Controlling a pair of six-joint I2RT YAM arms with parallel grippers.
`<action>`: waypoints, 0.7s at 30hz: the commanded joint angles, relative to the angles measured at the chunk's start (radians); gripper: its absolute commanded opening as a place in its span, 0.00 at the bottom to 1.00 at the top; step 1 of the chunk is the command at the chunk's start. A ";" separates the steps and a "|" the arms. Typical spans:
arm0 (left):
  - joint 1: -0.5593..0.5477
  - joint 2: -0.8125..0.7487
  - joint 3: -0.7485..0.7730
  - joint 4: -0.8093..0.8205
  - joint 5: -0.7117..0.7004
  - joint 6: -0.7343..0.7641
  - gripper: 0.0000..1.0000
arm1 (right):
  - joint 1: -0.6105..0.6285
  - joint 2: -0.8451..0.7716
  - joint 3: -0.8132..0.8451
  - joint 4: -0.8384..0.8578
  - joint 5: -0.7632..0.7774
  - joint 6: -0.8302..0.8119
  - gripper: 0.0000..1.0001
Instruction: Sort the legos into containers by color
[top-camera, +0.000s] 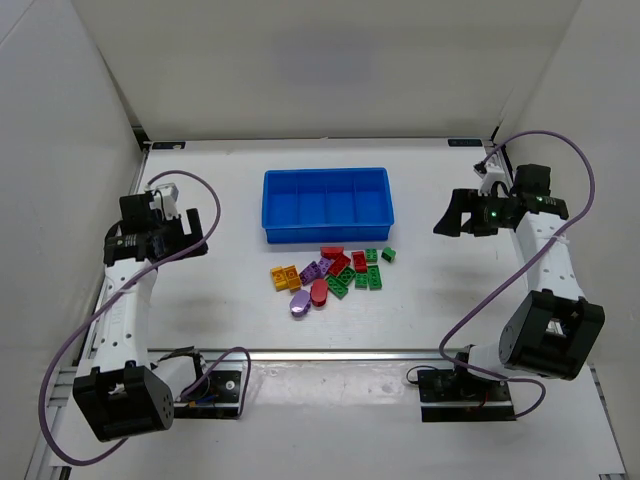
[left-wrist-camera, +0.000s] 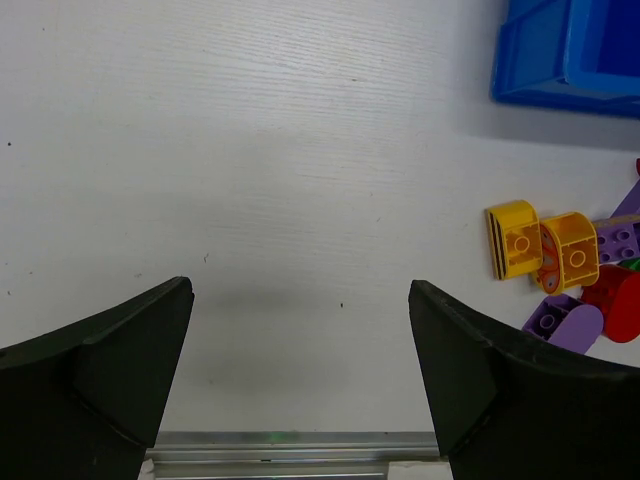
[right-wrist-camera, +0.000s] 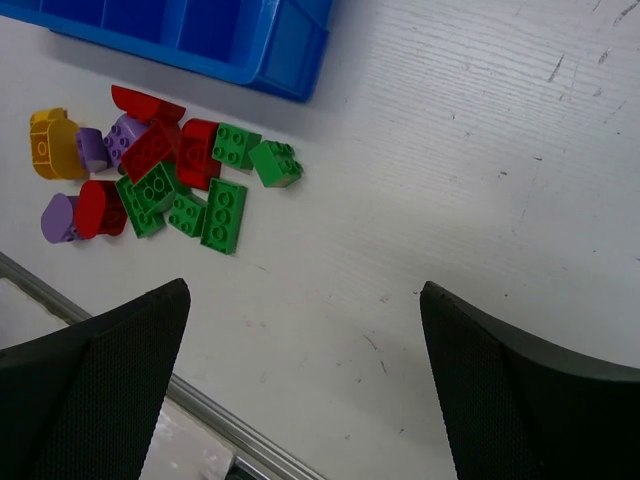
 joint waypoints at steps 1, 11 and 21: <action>0.007 0.003 0.010 0.014 0.027 0.005 0.99 | 0.015 -0.016 -0.006 0.002 0.002 -0.020 0.99; 0.005 -0.003 -0.004 0.008 0.153 0.085 0.99 | 0.064 -0.050 -0.075 -0.024 -0.080 -0.135 0.93; 0.007 -0.009 -0.009 0.008 0.179 0.111 0.99 | 0.154 -0.073 -0.219 0.021 0.007 -0.225 0.59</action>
